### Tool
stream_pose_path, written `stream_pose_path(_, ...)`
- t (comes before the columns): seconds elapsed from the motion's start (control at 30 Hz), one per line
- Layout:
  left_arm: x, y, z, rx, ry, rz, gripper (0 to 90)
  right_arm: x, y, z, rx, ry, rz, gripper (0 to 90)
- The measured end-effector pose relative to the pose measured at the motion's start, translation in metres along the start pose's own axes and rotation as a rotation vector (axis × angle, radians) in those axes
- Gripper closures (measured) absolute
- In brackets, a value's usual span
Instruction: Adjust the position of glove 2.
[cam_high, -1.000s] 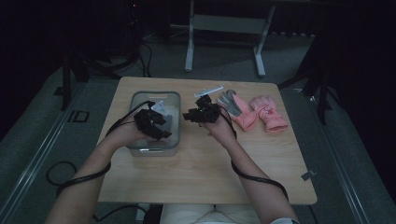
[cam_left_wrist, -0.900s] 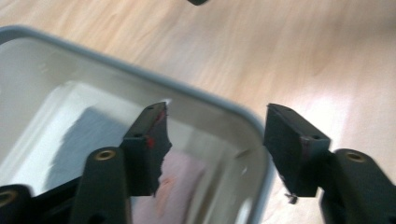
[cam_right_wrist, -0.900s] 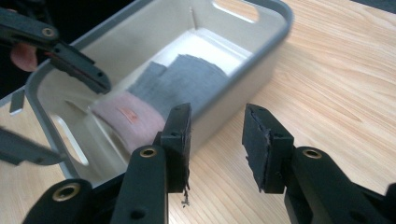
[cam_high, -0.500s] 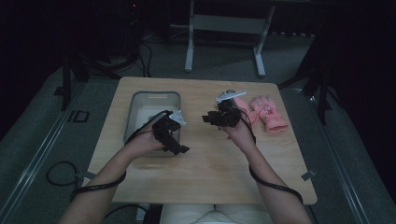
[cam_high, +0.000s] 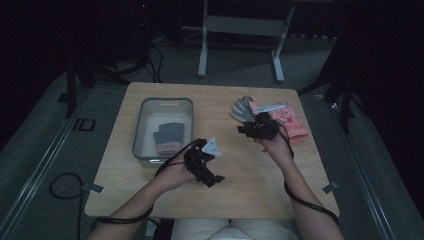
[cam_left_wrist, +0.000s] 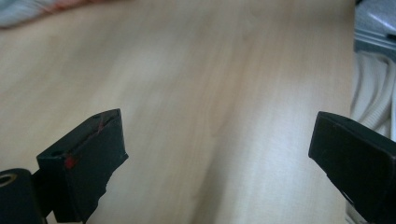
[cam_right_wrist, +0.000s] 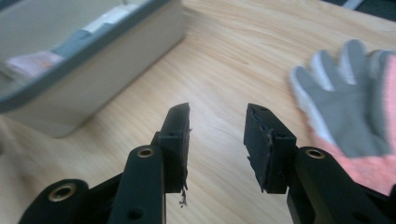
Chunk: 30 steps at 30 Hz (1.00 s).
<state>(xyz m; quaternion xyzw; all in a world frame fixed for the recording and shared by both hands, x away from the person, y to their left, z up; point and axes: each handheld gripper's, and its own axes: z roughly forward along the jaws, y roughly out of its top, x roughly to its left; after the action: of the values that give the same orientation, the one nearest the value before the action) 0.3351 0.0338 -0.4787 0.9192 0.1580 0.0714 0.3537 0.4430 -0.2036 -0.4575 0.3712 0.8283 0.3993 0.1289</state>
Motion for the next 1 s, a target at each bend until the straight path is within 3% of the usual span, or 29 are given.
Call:
stream_pose_path(0.07, -0.004, -0.001, 0.004, 0.004, 0.014, 0.012, 3.2, -0.004, -0.002, -0.002, -0.002, -0.016, -0.004, 60.5)
stream_pose_path(0.17, -0.014, -0.007, 0.016, 0.02, 0.026, 0.039, 3.6, -0.021, -0.008, -0.006, -0.003, -0.063, 0.0, 61.7)
stream_pose_path(0.3, -0.024, -0.019, 0.033, 0.062, 0.001, 0.065, 3.7, -0.037, -0.009, -0.008, -0.007, -0.096, 0.022, 63.5)
stream_pose_path(0.33, -0.026, -0.027, 0.042, 0.076, -0.027, 0.07, 3.7, -0.047, -0.006, -0.009, -0.007, -0.114, 0.035, 65.0)
stream_pose_path(0.4, -0.028, -0.031, 0.045, 0.08, -0.048, 0.075, 3.7, -0.051, -0.005, -0.009, -0.004, -0.124, 0.034, 65.4)
stream_pose_path(0.43, -0.035, -0.037, 0.05, 0.09, -0.056, 0.096, 4.1, -0.058, -0.001, -0.007, -0.001, -0.133, 0.028, 65.8)
stream_pose_path(0.53, -0.04, -0.043, 0.053, 0.089, -0.083, 0.099, 4.0, -0.064, 0.003, -0.004, 0.002, -0.139, 0.019, 66.0)
stream_pose_path(0.6, -0.043, -0.047, 0.054, 0.05, -0.075, 0.118, 4.0, -0.069, 0.005, 0.001, 0.008, -0.137, 0.004, 67.0)
stream_pose_path(0.7, -0.042, -0.051, 0.053, 0.06, -0.058, 0.113, 4.1, -0.078, 0.01, 0.021, 0.066, -0.134, -0.022, 67.2)
stream_pose_path(0.73, -0.041, -0.052, 0.052, 0.052, -0.034, 0.117, 4.1, -0.08, 0.011, 0.028, 0.099, -0.141, -0.031, 67.6)
stream_pose_path(0.8, -0.04, -0.056, 0.049, 0.024, -0.011, 0.115, 4.0, -0.084, 0.012, 0.034, 0.112, -0.144, -0.022, 68.1)
stream_pose_path(0.83, -0.039, -0.059, 0.048, -0.005, -0.006, 0.095, 4.1, -0.09, 0.013, 0.045, 0.137, -0.154, -0.019, 68.8)
stream_pose_path(0.9, -0.036, -0.063, 0.046, -0.035, -0.009, 0.064, 4.1, -0.091, 0.014, 0.049, 0.147, -0.156, -0.029, 68.4)
stream_pose_path(1.0, -0.035, -0.066, 0.047, -0.03, 0.008, 0.045, 4.1, -0.097, 0.015, 0.061, 0.168, -0.168, -0.062, 66.1)
